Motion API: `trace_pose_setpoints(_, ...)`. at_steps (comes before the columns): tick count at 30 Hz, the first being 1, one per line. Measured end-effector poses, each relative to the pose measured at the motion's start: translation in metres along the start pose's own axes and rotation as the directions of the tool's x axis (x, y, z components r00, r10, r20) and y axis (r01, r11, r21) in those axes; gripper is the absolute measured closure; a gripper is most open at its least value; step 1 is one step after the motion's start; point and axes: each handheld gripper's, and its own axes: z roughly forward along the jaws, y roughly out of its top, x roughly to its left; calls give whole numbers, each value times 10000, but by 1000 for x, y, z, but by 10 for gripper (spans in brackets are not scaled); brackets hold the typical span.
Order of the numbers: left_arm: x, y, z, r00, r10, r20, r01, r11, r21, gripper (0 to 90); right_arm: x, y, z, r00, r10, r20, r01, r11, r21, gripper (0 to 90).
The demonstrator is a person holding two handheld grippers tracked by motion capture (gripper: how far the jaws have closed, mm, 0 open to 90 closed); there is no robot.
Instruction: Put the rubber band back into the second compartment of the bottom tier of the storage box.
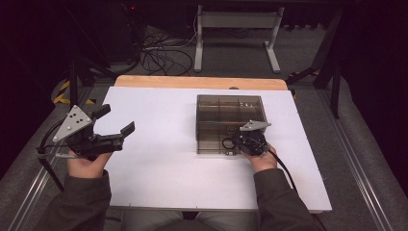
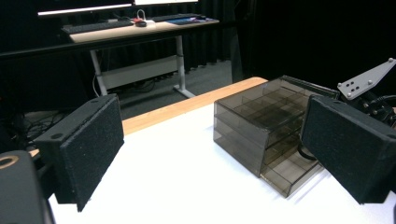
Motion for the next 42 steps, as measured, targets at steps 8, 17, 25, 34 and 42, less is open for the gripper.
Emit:
trace_pose_setpoints(8, 0, 0, -1, 10000, 6, 5, -6, 10000, -41, 68, 1, 0, 4, 9999, -138, 59, 138, 9998, 146, 858)
trace_pose_setpoints(17, -1, 0, 0, 10000, -7, -1, 7, 10000, -64, 68, 1, 0, 6, 9998, -168, 110, 166, 9997, 184, 851)
trace_pose_setpoints(25, -1, 0, 0, 10000, 6, 7, -6, 10000, -5, 68, 1, 0, 7, 9999, -134, 96, 132, 9997, 210, 842)
trace_pose_setpoints(34, -1, 0, 0, 10000, 16, 4, -16, 10000, -12, 69, 2, 0, 8, 9998, -180, 9, 180, 9997, 189, 783)
trace_pose_setpoints(42, 0, 1, -1, 10000, 37, -22, -38, 10000, -61, 68, 2, 0, 6, 9998, -120, -169, 122, 9998, 157, 709)
